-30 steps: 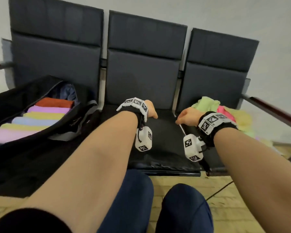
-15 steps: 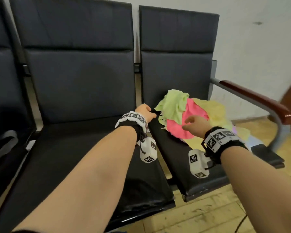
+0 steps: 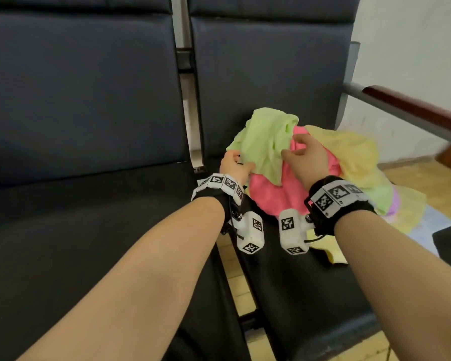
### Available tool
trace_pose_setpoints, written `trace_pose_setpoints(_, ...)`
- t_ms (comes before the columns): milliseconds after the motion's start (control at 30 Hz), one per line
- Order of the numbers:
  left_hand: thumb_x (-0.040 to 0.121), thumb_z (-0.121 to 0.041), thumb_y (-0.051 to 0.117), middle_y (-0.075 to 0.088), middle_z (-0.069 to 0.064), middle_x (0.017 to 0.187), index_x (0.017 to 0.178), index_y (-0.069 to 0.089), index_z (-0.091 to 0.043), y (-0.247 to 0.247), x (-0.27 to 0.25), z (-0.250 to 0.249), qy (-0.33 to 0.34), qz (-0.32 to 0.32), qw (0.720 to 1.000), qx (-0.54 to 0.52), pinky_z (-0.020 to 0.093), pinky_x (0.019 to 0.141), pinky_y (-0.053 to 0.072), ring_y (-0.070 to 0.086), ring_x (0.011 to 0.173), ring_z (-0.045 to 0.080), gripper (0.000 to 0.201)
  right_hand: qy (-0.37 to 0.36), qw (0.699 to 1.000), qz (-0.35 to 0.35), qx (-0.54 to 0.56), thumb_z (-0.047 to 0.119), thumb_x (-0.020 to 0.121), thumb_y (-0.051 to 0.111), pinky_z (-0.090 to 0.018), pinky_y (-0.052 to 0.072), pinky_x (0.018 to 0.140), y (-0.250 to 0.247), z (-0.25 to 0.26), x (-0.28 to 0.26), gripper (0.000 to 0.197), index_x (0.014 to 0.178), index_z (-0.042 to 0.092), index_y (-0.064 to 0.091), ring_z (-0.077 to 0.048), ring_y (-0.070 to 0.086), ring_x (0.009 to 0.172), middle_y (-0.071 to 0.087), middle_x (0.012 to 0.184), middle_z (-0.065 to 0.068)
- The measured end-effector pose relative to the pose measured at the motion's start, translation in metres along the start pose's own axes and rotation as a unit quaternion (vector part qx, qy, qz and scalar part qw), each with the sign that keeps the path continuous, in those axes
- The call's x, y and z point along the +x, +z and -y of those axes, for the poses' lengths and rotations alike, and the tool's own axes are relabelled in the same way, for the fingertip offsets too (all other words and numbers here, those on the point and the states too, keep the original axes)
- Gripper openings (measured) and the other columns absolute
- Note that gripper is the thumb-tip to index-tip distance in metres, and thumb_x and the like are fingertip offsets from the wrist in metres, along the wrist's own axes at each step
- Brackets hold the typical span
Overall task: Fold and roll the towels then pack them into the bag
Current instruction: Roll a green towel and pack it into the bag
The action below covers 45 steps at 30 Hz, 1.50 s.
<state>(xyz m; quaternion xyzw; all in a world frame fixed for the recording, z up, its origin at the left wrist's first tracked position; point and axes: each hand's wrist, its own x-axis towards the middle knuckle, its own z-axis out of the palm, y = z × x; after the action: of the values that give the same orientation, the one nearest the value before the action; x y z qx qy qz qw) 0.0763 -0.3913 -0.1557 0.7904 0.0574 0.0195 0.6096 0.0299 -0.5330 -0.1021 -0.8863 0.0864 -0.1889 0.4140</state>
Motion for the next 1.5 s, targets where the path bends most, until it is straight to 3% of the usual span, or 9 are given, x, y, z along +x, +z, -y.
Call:
trace_pose_setpoints(167, 0.079, -0.021, 0.076, 0.044, 0.009, 0.140, 0.141, 0.038, -0.008, 0.018, 0.012, 0.006, 0.023, 0.063, 0.998, 0.017, 0.028, 0.103, 0.037, 0.046, 0.127, 0.023, 0.074, -0.006, 0.997, 0.073, 0.012, 0.019, 0.085, 0.070, -0.018, 0.034, 0.095, 0.009, -0.018, 0.019, 0.059, 0.138, 0.009, 0.046, -0.019, 0.052, 0.121, 0.056, 0.133, -0.005)
trace_pose_setpoints(267, 0.084, -0.014, 0.071, 0.056, 0.006, 0.127, 0.138, 0.042, -0.009, 0.020, 0.016, 0.005, 0.034, 0.106, 0.994, -0.003, 0.021, 0.087, 0.042, 0.055, 0.113, 0.021, 0.061, -0.019, 0.996, 0.081, 0.015, 0.017, 0.086, 0.068, -0.026, 0.044, 0.091, 0.011, -0.028, 0.024, 0.040, 0.124, 0.009, 0.058, -0.015, 0.058, 0.103, 0.065, 0.116, -0.005)
trace_pose_setpoints(433, 0.086, -0.019, 0.069, 0.067, 0.010, 0.109, 0.112, 0.066, -0.005, 0.015, 0.015, 0.001, 0.074, 0.035, 0.997, 0.004, 0.020, 0.070, 0.041, 0.061, 0.095, 0.022, 0.030, 0.003, 0.994, 0.028, 0.102, 0.016, 0.091, 0.059, -0.041, 0.052, 0.074, 0.007, -0.025, 0.020, 0.008, 0.084, 0.012, 0.060, -0.023, 0.063, 0.072, 0.066, 0.079, -0.010)
trace_pose_setpoints(567, 0.091, -0.016, 0.063, 0.067, 0.014, 0.107, 0.114, 0.064, 0.000, -0.002, 0.010, -0.032, 0.093, 0.013, 0.993, -0.068, 0.029, 0.079, 0.051, 0.063, 0.094, 0.023, 0.028, 0.002, 0.987, -0.021, 0.161, 0.023, 0.093, 0.051, -0.046, 0.054, 0.076, -0.014, 0.002, 0.012, 0.009, 0.085, 0.027, 0.050, -0.029, 0.067, 0.078, 0.066, 0.088, -0.013)
trace_pose_setpoints(667, 0.093, -0.011, 0.058, 0.064, 0.010, 0.094, 0.110, 0.062, 0.001, -0.025, 0.000, -0.069, 0.117, -0.003, 0.983, -0.139, 0.033, 0.073, 0.054, 0.061, 0.084, 0.020, 0.021, -0.029, 0.983, -0.034, 0.176, 0.033, 0.088, 0.050, -0.055, 0.055, 0.076, -0.036, 0.032, 0.005, 0.016, 0.077, 0.044, 0.048, -0.034, 0.067, 0.085, 0.065, 0.090, -0.006)
trace_pose_setpoints(800, 0.095, -0.006, 0.053, 0.059, -0.002, 0.079, 0.107, 0.060, -0.002, -0.077, -0.029, -0.117, 0.157, -0.029, 0.970, -0.186, 0.022, 0.065, 0.052, 0.056, 0.069, 0.009, 0.015, -0.072, 0.975, -0.032, 0.208, 0.019, 0.097, 0.048, -0.036, 0.055, 0.061, -0.066, 0.101, -0.026, 0.021, 0.084, 0.036, 0.047, -0.026, 0.070, 0.085, 0.064, 0.091, 0.001)
trace_pose_setpoints(1033, 0.097, -0.011, 0.051, 0.062, 0.003, 0.087, 0.110, 0.061, -0.005, -0.199, -0.118, -0.160, 0.200, -0.094, 0.962, -0.159, 0.031, 0.076, 0.054, 0.058, 0.072, 0.010, 0.018, -0.123, 0.968, 0.025, 0.219, 0.020, 0.097, 0.045, -0.040, 0.058, 0.070, -0.077, 0.188, -0.111, 0.017, 0.086, 0.033, 0.047, -0.022, 0.068, 0.090, 0.065, 0.101, -0.005)
trace_pose_setpoints(1200, 0.097, -0.015, 0.051, 0.057, -0.004, 0.079, 0.101, 0.060, -0.011, -0.278, -0.192, -0.135, 0.174, -0.129, 0.969, -0.120, 0.035, 0.081, 0.054, 0.057, 0.074, 0.013, 0.011, -0.129, 0.964, 0.067, 0.221, 0.018, 0.099, 0.043, -0.034, 0.058, 0.065, -0.059, 0.222, -0.187, 0.019, 0.086, 0.032, 0.045, -0.020, 0.068, 0.087, 0.065, 0.103, -0.009)
trace_pose_setpoints(1500, 0.097, -0.016, 0.052, 0.061, 0.011, 0.102, 0.118, 0.059, 0.000, -0.352, -0.247, -0.030, 0.048, -0.167, 0.972, -0.159, 0.032, 0.077, 0.056, 0.061, 0.081, 0.021, 0.028, -0.062, 0.975, 0.061, 0.204, 0.014, 0.092, 0.054, -0.053, 0.051, 0.085, 0.008, 0.211, -0.273, 0.018, 0.078, 0.025, 0.051, -0.031, 0.064, 0.085, 0.064, 0.086, -0.010)
